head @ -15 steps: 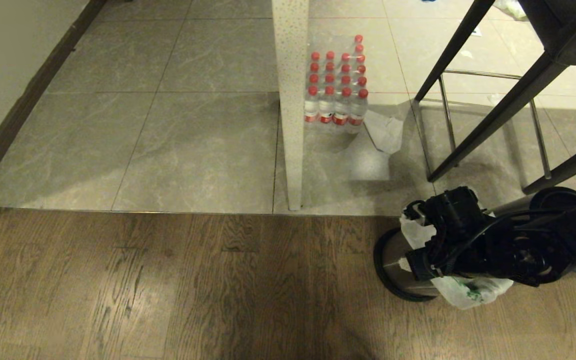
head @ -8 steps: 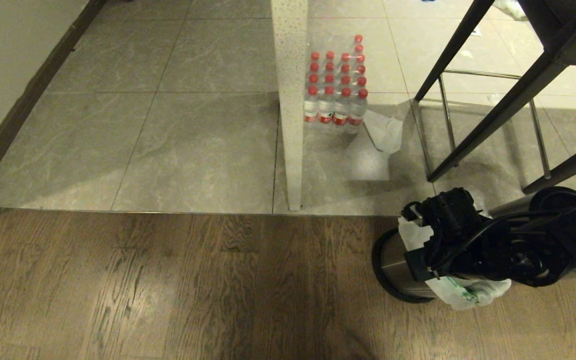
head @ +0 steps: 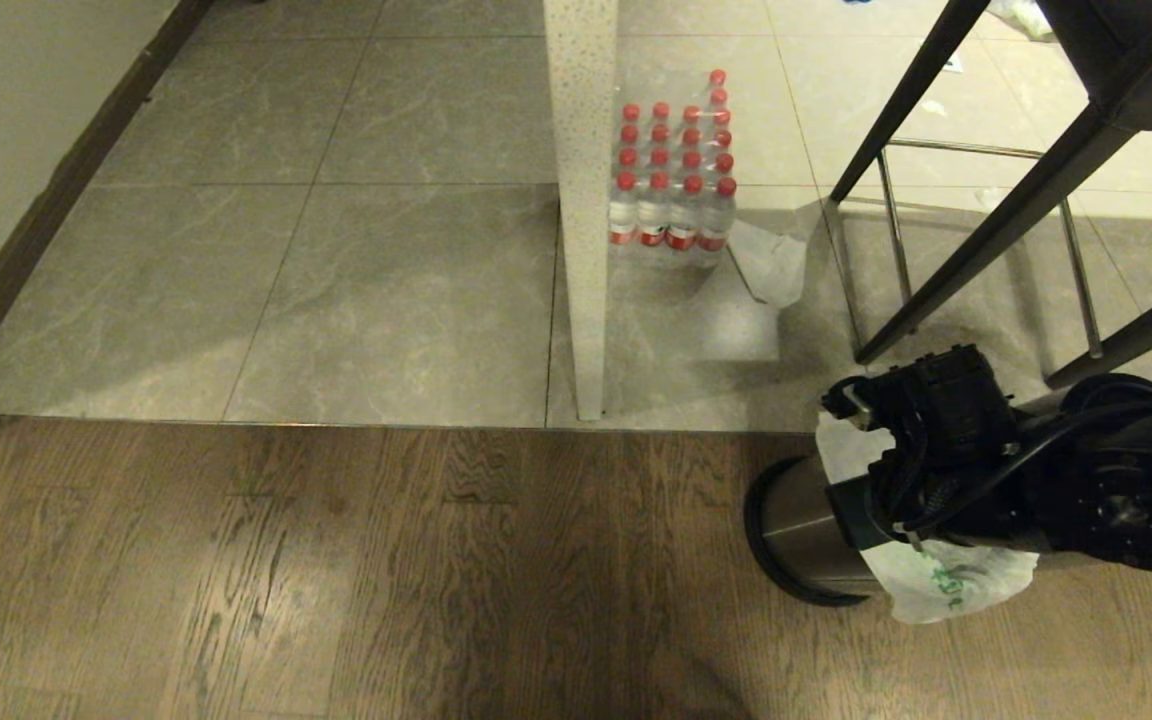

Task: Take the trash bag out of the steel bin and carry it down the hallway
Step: Pick up the trash bag

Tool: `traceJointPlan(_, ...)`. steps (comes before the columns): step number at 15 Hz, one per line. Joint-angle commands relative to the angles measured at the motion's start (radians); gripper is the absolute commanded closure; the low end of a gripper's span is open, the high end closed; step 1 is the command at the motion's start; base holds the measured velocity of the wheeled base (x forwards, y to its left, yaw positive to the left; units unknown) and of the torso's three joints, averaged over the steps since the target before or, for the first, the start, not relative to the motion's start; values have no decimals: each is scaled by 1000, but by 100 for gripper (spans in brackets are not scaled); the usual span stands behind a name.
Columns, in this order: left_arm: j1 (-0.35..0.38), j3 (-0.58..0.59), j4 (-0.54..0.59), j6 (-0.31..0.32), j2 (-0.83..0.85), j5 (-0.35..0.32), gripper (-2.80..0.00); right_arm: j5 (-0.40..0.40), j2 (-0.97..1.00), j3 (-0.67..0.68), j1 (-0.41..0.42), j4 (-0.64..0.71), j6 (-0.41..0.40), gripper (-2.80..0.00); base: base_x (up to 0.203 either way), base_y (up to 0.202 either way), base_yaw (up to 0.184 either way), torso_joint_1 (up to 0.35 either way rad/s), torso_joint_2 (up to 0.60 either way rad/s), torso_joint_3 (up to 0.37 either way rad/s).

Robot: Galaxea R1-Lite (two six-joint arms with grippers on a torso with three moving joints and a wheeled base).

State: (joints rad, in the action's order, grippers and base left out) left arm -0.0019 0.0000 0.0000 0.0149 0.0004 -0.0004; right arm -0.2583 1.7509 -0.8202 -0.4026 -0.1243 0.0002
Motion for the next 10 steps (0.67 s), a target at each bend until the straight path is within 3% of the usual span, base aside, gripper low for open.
traceJointPlan(1, 0, 0, 0, 0, 0, 0, 0, -2, -82, -5, -2, 30, 1, 0, 0, 0, 0, 0, 0, 0)
traceJointPlan(10, 0, 0, 0, 0, 0, 0, 0, -1, -278, -49, 1, 193, 1, 0, 0, 0, 0, 0, 0, 0)
